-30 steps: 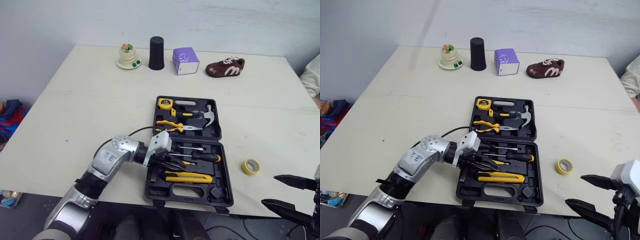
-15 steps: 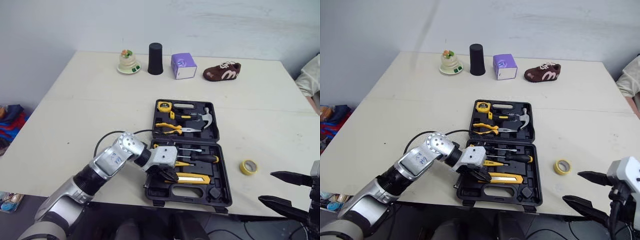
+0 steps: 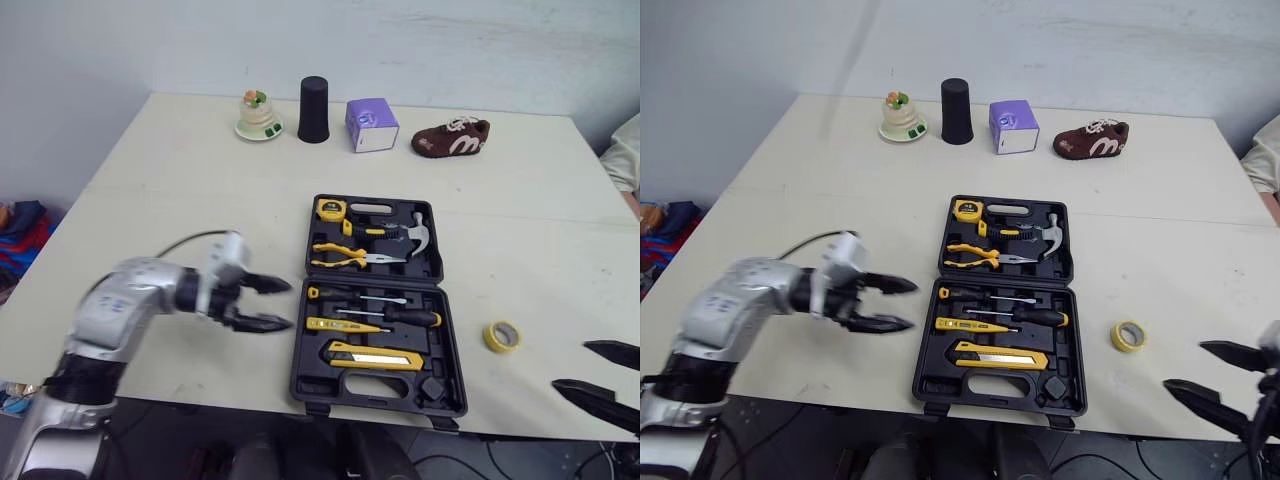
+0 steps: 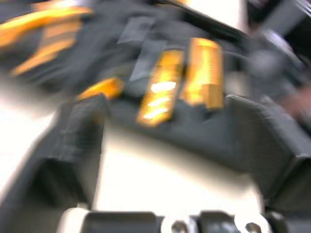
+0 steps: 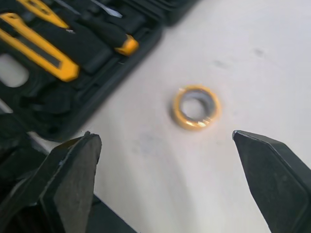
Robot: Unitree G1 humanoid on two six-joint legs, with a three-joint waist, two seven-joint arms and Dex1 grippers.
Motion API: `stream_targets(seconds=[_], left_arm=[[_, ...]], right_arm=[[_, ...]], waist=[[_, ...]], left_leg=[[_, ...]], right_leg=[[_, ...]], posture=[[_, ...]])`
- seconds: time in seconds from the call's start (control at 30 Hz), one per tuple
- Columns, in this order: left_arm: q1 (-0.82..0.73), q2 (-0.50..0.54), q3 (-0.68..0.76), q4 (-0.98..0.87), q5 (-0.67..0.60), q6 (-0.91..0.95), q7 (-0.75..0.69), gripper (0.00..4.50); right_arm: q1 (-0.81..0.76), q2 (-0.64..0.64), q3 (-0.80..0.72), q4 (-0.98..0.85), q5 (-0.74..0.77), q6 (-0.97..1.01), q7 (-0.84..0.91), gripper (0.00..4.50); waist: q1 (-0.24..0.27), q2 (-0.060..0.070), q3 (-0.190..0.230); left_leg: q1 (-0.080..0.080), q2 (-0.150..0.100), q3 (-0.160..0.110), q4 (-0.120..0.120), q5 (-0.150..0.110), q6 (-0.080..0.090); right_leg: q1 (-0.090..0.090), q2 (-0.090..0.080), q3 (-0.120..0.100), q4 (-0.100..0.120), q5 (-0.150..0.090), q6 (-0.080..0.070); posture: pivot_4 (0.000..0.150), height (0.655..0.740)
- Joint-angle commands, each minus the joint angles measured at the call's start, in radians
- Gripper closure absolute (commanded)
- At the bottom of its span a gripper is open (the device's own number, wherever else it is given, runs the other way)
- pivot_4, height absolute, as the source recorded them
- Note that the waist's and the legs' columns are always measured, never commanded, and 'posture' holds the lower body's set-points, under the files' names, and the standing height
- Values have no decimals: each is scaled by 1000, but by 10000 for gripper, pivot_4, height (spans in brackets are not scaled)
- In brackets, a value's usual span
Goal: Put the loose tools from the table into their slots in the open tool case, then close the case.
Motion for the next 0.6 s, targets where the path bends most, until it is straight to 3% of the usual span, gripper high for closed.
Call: stream_targets(seconds=[0.03,0.23,0.43,0.6], left_arm=[[58,73,179,71,-86,56,-12,329],[100,186,277,100,-69,7,3,329],[91,156,276,-73,-145,51,46,329],[-22,112,169,-253,-251,102,43,329]], right_arm=[[17,-14,-71,126,-55,-70,44,0],[2,-64,-68,282,-115,-131,79,0],[-59,-116,-15,285,-116,-145,108,0],[-140,-223,84,186,-104,-132,153,0]], waist=[[0,0,0],[0,0,1],[1,1,1],[-1,2,2]], left_leg=[[0,0,1,0,-1,-1],[-1,0,1,-1,-4,-1],[-1,0,1,-2,-5,-2],[-2,1,2,-1,-4,-6]], right_leg=[[-1,-1,0,-1,0,0],[-1,-3,-3,-3,-1,-1],[-1,-3,-4,-4,-1,-2],[-1,-1,-4,-4,0,-1]], posture=[[1500,7339],[1500,7339],[1500,7339],[1500,7339]])
